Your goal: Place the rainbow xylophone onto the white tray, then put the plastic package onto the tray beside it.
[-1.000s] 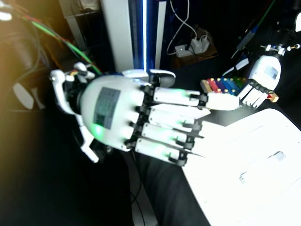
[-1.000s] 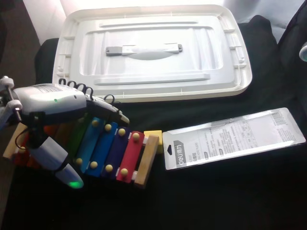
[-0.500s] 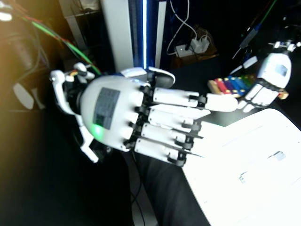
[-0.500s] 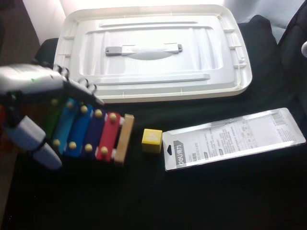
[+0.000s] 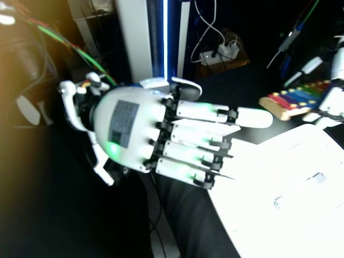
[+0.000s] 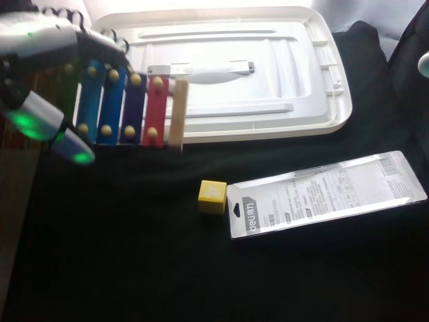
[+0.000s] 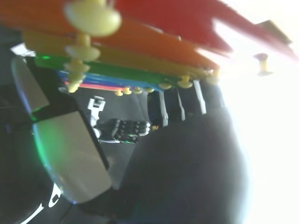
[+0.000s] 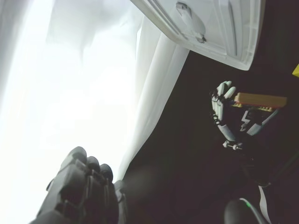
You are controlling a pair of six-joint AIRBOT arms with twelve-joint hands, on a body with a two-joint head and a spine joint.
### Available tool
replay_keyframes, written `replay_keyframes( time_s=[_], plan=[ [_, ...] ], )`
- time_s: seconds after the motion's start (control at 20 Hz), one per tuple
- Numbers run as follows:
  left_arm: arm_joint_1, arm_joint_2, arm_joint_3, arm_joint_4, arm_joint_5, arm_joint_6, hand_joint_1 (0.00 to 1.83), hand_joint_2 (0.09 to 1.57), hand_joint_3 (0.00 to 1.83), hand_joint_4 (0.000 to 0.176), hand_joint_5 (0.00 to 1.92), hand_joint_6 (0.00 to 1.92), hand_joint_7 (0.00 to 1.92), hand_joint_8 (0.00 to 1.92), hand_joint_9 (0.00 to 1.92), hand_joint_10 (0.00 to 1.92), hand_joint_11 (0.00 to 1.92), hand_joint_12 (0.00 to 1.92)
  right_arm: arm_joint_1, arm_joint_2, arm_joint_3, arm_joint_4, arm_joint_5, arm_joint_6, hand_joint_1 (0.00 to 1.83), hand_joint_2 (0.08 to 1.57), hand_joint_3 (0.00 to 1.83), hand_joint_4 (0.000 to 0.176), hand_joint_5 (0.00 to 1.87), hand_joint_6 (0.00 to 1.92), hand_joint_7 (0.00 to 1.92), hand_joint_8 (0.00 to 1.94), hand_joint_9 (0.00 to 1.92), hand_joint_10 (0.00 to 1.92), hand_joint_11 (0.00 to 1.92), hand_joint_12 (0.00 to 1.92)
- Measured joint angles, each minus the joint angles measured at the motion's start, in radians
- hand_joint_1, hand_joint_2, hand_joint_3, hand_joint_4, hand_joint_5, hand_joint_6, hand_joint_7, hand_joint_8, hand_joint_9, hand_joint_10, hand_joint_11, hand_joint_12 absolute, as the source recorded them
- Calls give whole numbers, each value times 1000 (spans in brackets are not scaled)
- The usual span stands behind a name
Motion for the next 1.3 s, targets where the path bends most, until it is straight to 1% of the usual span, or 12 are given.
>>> replay_keyframes(
  time_s=[0.15,0.3,0.35,0.45,0.75,0.8,0.85,0.9,1.05,1.1,1.15,1.3],
  plan=[
    [-59,-64,70,-6,54,3,1155,1235,0,21,710,1375,778,1332,652,803,360,1212,0,-5,0,-6,2,0,676,700,295,85,0,0,10,4,0,0,0,0],
    [-94,-138,156,-39,94,3,1169,1214,0,21,814,1280,748,1313,666,741,444,1155,0,-5,0,-2,3,0,690,700,288,73,0,0,33,12,0,0,0,0],
    [-111,-161,182,-43,118,3,1182,1188,2,28,844,1220,802,1245,719,697,511,1095,0,-5,0,-1,3,0,713,709,287,45,0,0,19,6,0,0,0,0],
    [-134,-197,223,-48,145,6,1170,1200,1,35,816,1244,789,1282,668,739,408,1248,0,-5,0,-2,6,0,767,743,182,76,0,0,3,0,0,0,0,0],
    [-158,-323,370,-104,220,16,1195,1175,0,19,853,1235,850,1146,826,525,569,1051,4,-24,8,0,30,0,774,721,127,61,35,16,30,12,0,0,0,0],
    [-163,-335,387,-116,228,16,1309,1182,6,0,801,1291,770,1248,832,1121,640,1156,4,-32,15,-3,35,0,783,735,129,66,27,14,35,13,0,0,0,0],
    [-168,-349,408,-126,232,19,1192,1220,2,0,784,1332,733,1321,672,986,583,1242,4,-37,16,-3,34,0,790,739,127,74,23,12,37,13,0,0,0,0],
    [-171,-357,422,-143,232,17,1133,1224,1,0,754,1324,558,958,585,911,468,1238,12,-40,16,-9,30,0,763,739,121,79,23,13,37,12,0,0,0,0],
    [-171,-397,478,-175,234,18,1354,1040,0,0,711,524,729,449,682,595,484,1097,16,-49,27,-12,46,0,767,769,115,79,40,22,37,9,0,0,0,0],
    [-171,-415,494,-182,231,21,1340,1029,0,0,762,433,813,323,748,517,524,1125,19,-54,28,-10,46,0,759,773,112,71,37,22,35,7,0,0,0,0],
    [-171,-420,495,-183,225,19,1202,1109,5,0,890,927,881,279,808,488,568,1142,19,-55,28,-17,48,0,754,773,109,73,41,25,30,4,0,0,0,0],
    [-171,-447,519,-193,206,19,1315,1037,0,0,767,342,910,81,842,329,550,1101,23,-55,30,-18,45,0,802,816,112,40,43,29,2,1,0,0,0,0]
  ],
)
